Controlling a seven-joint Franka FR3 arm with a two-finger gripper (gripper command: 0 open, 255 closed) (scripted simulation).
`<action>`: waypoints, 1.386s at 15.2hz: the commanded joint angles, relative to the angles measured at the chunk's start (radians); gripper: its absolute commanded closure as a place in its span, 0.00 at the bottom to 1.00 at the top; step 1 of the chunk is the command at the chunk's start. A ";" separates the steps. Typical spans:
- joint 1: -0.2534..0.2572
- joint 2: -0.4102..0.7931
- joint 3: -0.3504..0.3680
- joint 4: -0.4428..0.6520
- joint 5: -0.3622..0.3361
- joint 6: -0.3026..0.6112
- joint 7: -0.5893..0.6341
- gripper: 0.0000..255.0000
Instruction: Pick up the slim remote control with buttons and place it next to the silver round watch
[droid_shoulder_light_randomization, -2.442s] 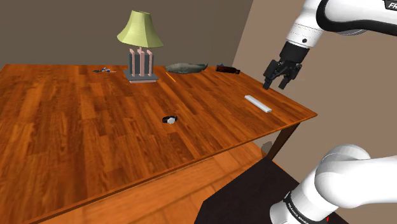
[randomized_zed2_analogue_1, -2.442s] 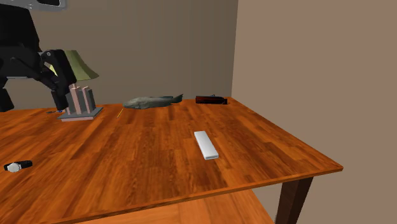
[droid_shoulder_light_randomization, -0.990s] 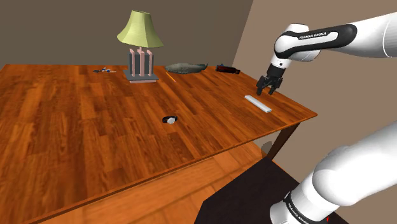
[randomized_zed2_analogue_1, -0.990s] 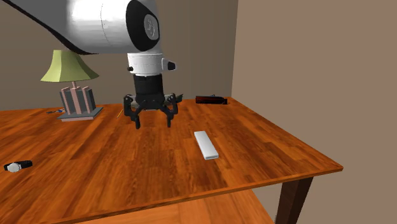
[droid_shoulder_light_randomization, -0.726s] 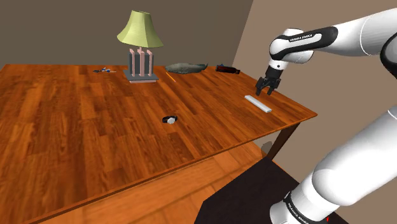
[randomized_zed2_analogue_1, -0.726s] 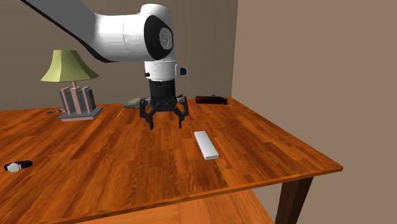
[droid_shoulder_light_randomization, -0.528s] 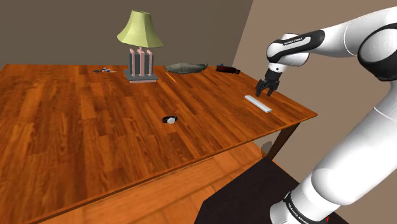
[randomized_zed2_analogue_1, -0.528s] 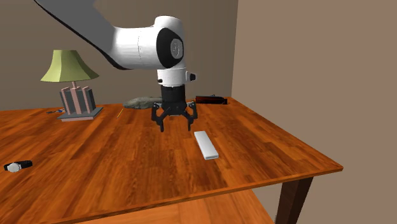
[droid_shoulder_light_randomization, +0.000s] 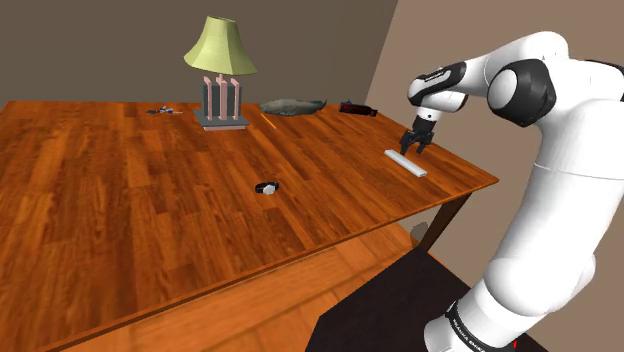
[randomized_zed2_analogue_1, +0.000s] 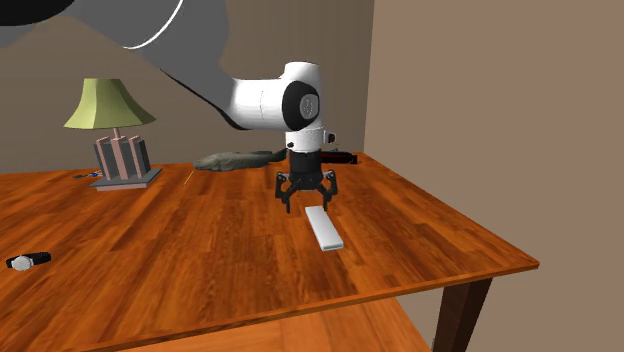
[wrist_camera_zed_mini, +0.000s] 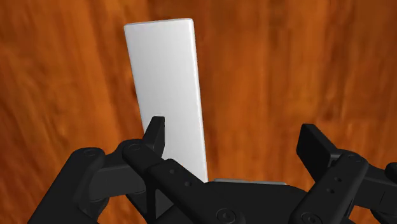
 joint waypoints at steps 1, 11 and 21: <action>-0.042 0.089 0.007 0.095 0.042 -0.019 -0.037 0.00; -0.110 0.245 0.038 0.187 0.109 0.028 -0.085 0.00; -0.111 0.249 0.040 0.184 0.111 0.034 -0.086 1.00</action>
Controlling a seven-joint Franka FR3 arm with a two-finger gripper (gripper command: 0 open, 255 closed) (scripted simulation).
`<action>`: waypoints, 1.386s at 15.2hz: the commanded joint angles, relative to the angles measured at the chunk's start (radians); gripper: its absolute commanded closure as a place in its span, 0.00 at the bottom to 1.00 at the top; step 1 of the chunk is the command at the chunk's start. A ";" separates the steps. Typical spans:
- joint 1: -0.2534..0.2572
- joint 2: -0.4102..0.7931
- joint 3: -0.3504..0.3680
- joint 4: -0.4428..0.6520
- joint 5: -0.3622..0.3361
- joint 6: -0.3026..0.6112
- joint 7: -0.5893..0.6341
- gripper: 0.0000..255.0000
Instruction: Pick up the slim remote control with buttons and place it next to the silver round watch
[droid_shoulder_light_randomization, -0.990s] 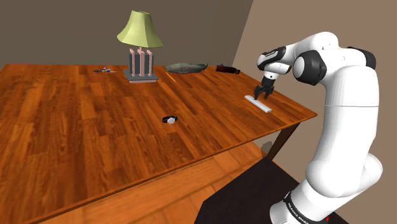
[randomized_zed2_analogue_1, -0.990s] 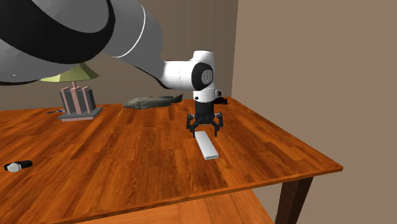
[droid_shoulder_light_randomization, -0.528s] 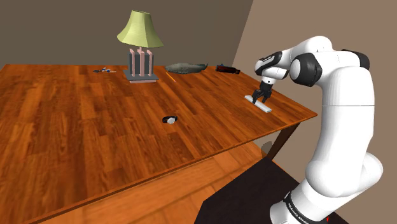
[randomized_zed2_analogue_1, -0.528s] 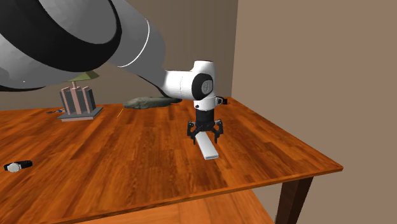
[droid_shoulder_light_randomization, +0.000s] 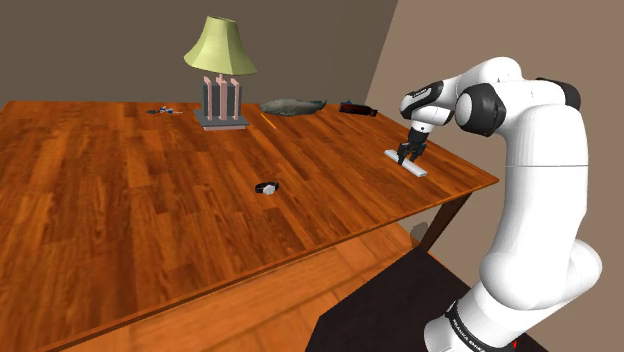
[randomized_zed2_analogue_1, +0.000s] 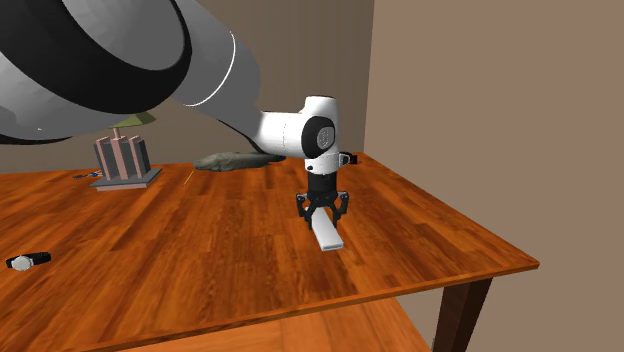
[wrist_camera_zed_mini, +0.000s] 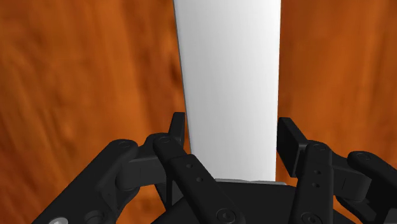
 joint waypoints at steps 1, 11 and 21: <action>0.000 0.000 0.000 0.000 0.000 0.000 0.000 1.00; 0.003 -0.017 -0.006 0.015 -0.010 -0.031 0.006 1.00; 0.007 -0.064 -0.023 0.082 -0.037 -0.140 0.022 1.00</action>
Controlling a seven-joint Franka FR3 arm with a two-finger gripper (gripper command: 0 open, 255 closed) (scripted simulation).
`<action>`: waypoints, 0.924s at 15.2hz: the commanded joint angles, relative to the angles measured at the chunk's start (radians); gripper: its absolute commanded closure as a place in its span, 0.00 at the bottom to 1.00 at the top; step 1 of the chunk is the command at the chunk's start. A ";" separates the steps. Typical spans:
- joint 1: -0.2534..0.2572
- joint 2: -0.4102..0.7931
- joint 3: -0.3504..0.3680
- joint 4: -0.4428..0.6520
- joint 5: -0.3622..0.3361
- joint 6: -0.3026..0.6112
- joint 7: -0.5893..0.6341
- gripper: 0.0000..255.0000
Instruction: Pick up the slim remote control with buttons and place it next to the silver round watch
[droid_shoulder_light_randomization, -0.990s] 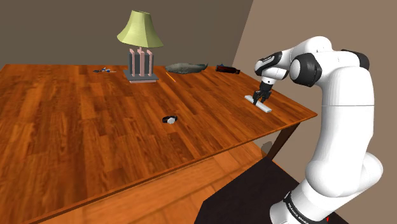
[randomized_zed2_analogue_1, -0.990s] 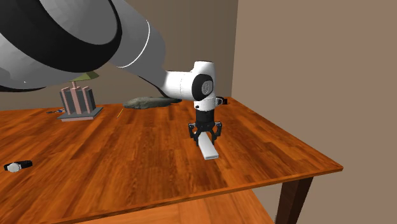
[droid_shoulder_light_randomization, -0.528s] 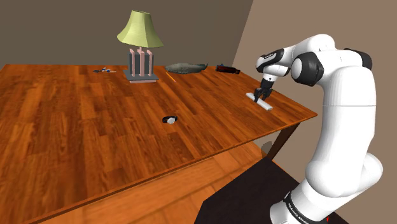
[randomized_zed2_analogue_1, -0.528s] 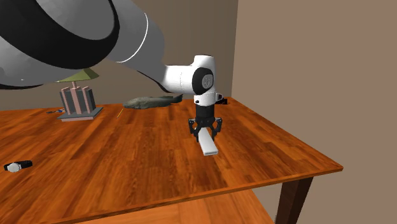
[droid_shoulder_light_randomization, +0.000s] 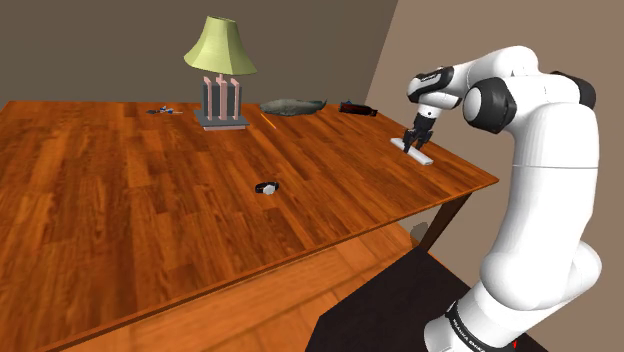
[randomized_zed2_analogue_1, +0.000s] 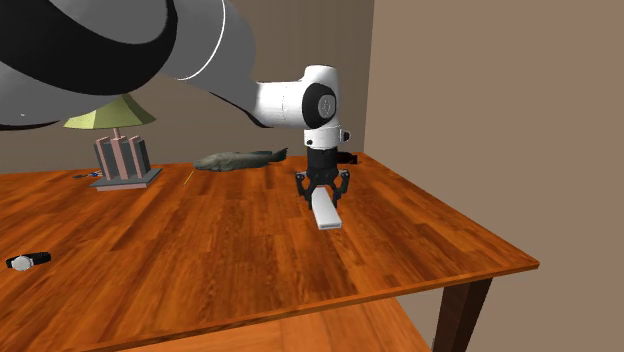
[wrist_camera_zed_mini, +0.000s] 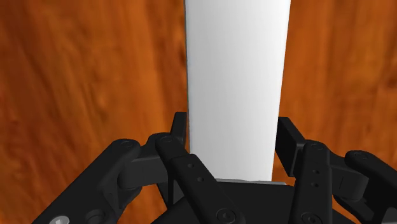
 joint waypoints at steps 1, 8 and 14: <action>-0.001 -0.007 -0.003 0.017 -0.004 -0.023 0.002 1.00; 0.021 -0.046 -0.009 0.038 -0.025 -0.079 0.029 1.00; 0.155 -0.162 0.003 -0.119 -0.084 -0.024 0.164 1.00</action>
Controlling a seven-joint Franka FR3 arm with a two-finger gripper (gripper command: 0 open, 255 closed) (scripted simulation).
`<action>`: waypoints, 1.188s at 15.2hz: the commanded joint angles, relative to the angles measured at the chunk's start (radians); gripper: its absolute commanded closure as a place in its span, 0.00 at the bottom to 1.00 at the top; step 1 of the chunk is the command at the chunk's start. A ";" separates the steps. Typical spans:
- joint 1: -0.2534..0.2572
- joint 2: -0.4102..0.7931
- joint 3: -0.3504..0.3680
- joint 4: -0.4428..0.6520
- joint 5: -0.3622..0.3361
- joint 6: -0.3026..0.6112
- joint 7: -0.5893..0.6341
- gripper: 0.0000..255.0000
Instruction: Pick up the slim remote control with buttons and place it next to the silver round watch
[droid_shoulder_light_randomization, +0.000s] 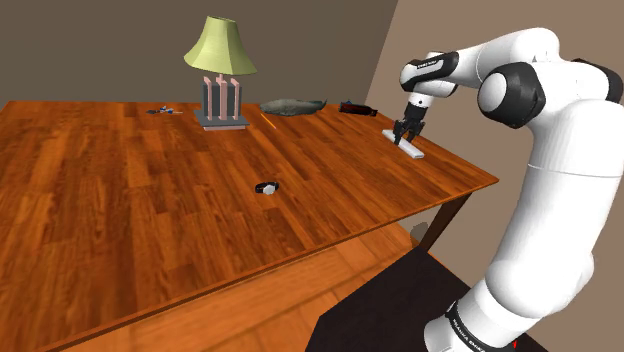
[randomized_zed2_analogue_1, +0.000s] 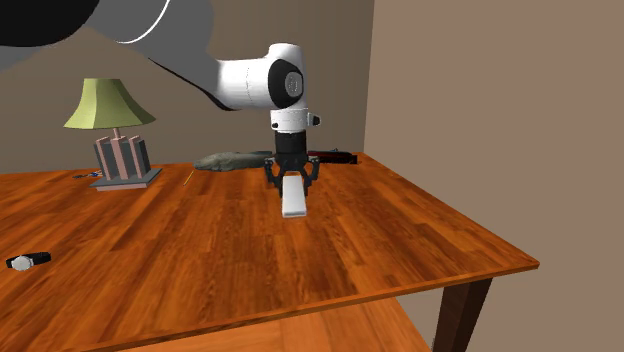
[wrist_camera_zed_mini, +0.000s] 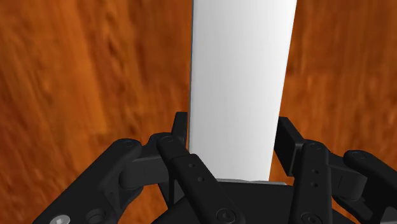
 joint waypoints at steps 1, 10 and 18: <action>0.041 -0.031 0.007 -0.039 -0.017 0.014 0.049 1.00; 0.199 -0.133 0.061 -0.162 -0.079 0.050 0.267 1.00; 0.315 -0.158 0.126 -0.186 -0.104 0.053 0.454 1.00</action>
